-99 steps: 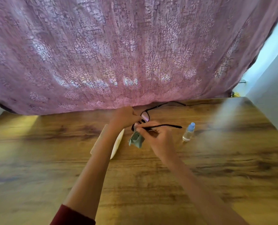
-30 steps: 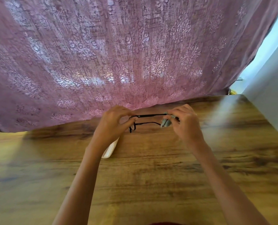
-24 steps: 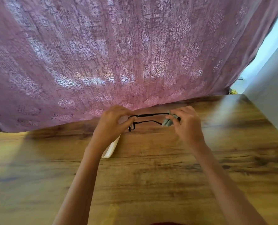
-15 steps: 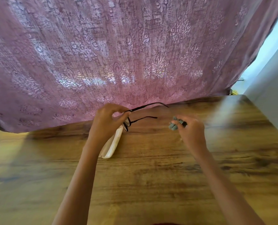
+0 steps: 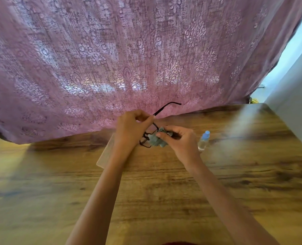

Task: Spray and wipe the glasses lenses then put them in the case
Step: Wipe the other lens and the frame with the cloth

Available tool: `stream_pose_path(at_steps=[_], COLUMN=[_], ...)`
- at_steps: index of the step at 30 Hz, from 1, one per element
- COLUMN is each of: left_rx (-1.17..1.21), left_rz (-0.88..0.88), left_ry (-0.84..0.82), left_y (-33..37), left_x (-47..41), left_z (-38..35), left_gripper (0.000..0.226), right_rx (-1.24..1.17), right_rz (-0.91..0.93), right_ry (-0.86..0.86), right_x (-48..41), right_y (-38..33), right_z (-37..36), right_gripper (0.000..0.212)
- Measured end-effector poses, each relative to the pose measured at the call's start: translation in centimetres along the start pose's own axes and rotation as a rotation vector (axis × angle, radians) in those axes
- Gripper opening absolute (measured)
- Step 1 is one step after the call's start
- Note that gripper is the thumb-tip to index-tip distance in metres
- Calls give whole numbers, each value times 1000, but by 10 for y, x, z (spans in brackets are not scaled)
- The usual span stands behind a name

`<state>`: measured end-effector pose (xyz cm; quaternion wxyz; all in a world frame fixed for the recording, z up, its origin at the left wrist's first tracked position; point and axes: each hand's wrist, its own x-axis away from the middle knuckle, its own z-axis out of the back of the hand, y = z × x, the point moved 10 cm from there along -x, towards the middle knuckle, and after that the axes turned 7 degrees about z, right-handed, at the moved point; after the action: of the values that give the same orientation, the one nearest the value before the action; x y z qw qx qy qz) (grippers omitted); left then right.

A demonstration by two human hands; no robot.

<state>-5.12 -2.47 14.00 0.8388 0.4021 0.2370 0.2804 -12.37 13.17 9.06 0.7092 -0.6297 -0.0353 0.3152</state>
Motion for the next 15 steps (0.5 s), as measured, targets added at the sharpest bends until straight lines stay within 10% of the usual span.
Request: stream_pose_path(at_steps=[15], left_rx=[230], left_rz=[103], left_ry=[-461], left_y=[-37], left_x=[14], left_z=[-20], left_gripper=[20], right_rx=[-459], right_rz=[-179], right_ry=[-80], right_x=[-11], right_y=[9], right_z=[2], right_gripper=[7])
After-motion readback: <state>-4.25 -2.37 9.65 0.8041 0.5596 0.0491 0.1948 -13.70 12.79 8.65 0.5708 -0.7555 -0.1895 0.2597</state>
